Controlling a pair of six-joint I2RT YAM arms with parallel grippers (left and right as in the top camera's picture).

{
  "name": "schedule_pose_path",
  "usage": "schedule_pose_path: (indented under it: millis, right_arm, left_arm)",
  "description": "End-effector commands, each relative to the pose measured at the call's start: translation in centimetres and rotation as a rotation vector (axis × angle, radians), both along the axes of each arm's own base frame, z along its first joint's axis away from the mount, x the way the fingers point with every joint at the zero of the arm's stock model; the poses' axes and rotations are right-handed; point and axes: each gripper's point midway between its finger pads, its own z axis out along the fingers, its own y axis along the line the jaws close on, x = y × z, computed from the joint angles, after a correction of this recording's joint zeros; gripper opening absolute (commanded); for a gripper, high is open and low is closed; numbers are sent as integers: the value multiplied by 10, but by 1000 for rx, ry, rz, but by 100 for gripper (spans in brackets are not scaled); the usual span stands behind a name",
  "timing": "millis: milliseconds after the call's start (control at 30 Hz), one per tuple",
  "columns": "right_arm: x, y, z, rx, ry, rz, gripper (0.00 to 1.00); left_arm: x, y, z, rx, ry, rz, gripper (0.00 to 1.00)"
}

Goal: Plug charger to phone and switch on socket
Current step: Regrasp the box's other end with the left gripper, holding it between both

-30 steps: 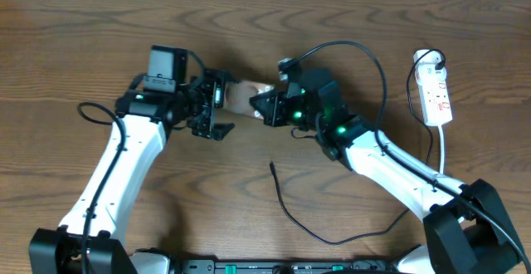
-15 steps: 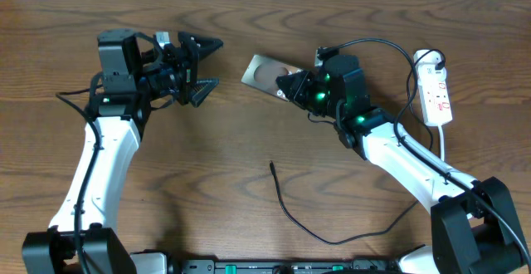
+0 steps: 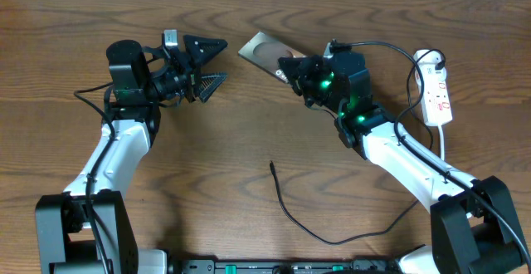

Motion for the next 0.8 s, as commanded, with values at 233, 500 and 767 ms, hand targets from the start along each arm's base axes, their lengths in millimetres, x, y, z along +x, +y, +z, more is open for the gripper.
schedule_pose_path:
  millis: [233,500,767]
  right_arm:
    - [3,18,42,181,-39,-19,1]
    - [-15,46,51,280,18,21,1]
    - [-30,68,61,314,0,65,1]
  left_arm:
    - [3,3,0,-9,13,26,96]
    - [11,7,6,5,-35,68,96]
    - [18,13,5,15,-33,121,96]
